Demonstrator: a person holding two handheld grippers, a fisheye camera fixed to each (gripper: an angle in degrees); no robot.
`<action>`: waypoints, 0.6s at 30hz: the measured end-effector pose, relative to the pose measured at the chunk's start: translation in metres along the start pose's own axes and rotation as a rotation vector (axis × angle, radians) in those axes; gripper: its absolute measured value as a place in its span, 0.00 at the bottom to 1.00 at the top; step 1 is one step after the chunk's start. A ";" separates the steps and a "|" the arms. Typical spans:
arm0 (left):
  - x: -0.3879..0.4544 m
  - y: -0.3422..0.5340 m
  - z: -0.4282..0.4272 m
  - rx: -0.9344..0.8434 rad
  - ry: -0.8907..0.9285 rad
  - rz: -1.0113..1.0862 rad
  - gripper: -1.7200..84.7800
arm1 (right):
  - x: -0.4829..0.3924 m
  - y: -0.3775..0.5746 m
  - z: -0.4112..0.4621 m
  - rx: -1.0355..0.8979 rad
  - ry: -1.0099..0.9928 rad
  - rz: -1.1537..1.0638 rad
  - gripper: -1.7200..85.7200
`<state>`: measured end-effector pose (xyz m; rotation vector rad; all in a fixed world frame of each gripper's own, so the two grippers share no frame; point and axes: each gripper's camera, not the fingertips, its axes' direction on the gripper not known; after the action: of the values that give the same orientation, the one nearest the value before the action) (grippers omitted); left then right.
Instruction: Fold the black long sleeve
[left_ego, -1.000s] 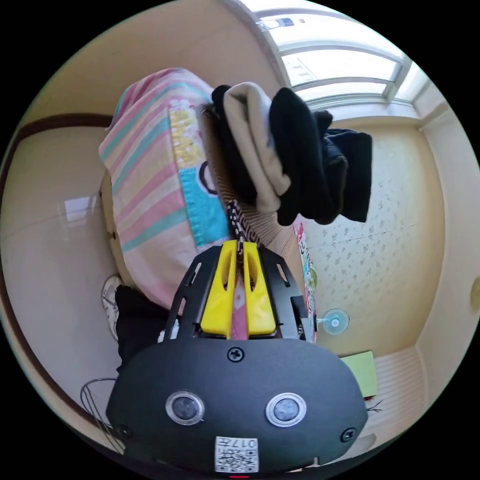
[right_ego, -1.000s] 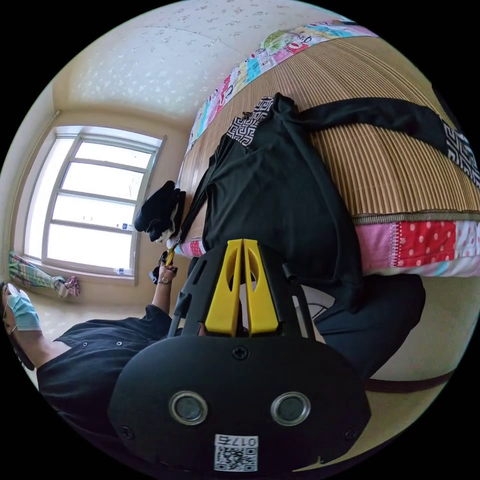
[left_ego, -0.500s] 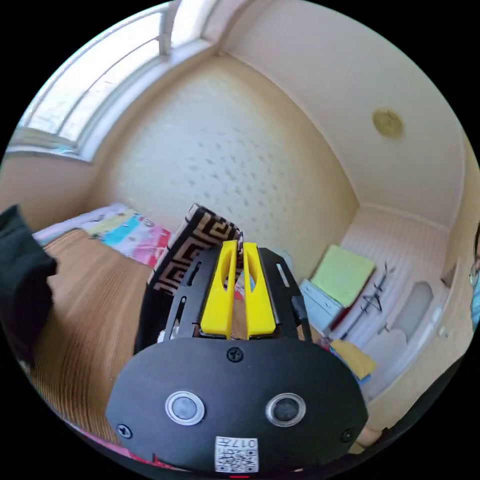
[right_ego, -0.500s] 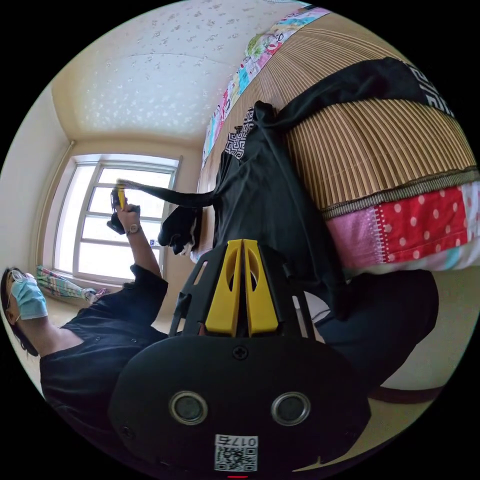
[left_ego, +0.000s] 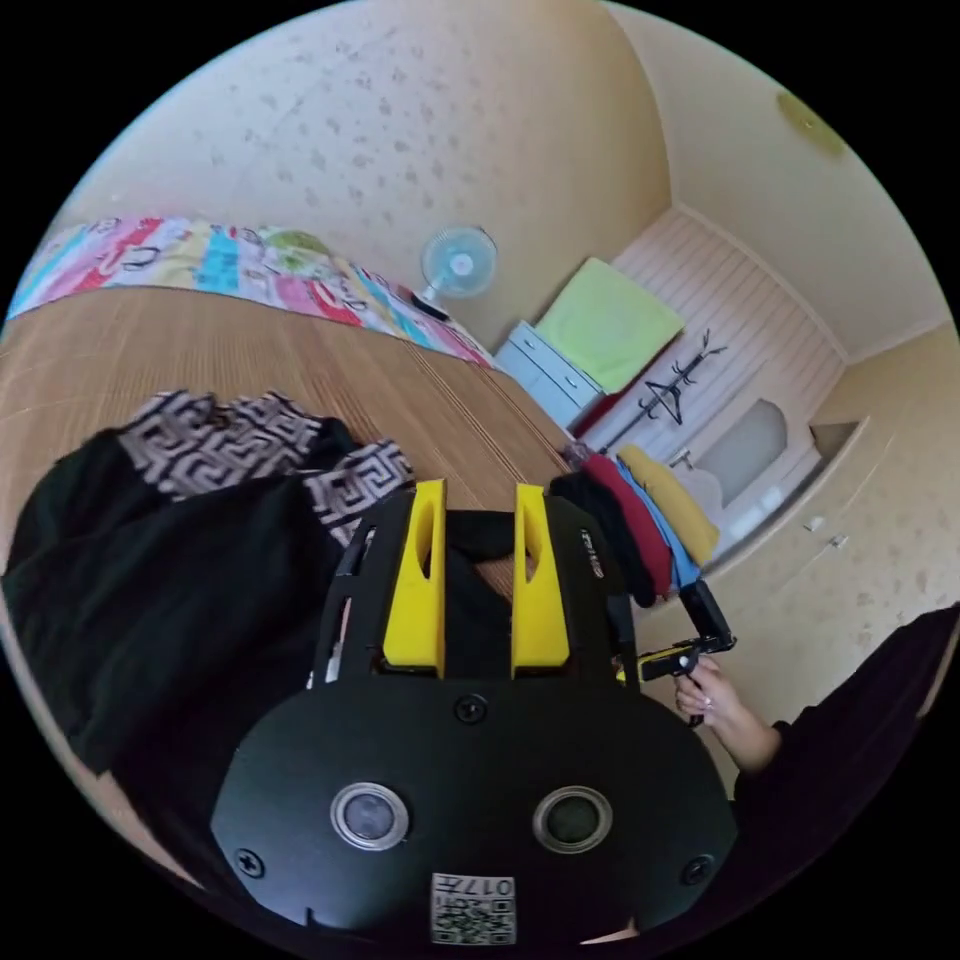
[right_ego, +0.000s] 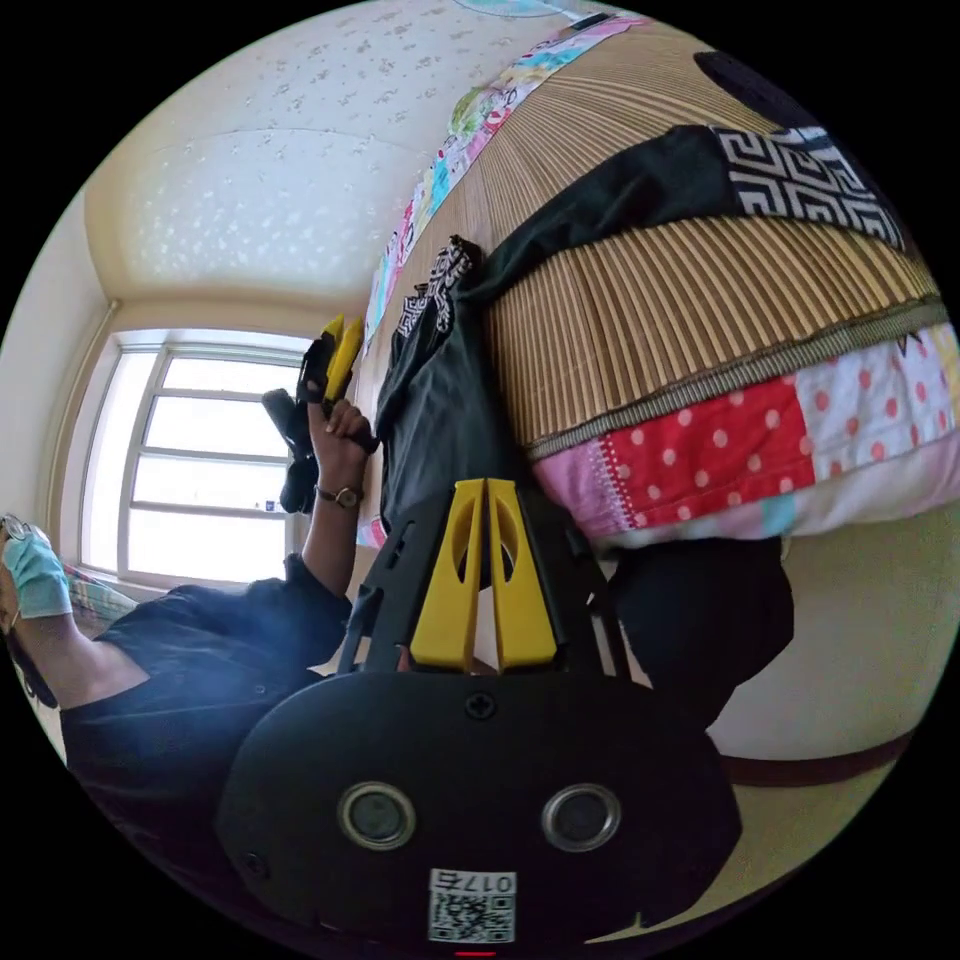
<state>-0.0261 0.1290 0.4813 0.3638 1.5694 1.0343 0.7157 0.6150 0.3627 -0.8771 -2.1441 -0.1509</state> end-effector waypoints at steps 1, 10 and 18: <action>-0.009 0.007 -0.032 0.061 -0.078 -0.031 0.14 | -0.006 -0.008 0.003 0.005 0.016 -0.026 0.04; -0.195 0.019 -0.169 0.108 -0.622 -0.544 0.17 | -0.075 -0.143 0.071 0.135 0.330 -0.227 0.12; -0.237 -0.039 -0.115 -0.096 -0.614 -0.336 0.05 | -0.088 -0.227 0.174 -0.089 0.493 -0.363 0.06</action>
<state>-0.0508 -0.1105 0.5950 0.3010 0.9798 0.6482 0.5002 0.4622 0.2220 -0.4288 -1.8138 -0.5868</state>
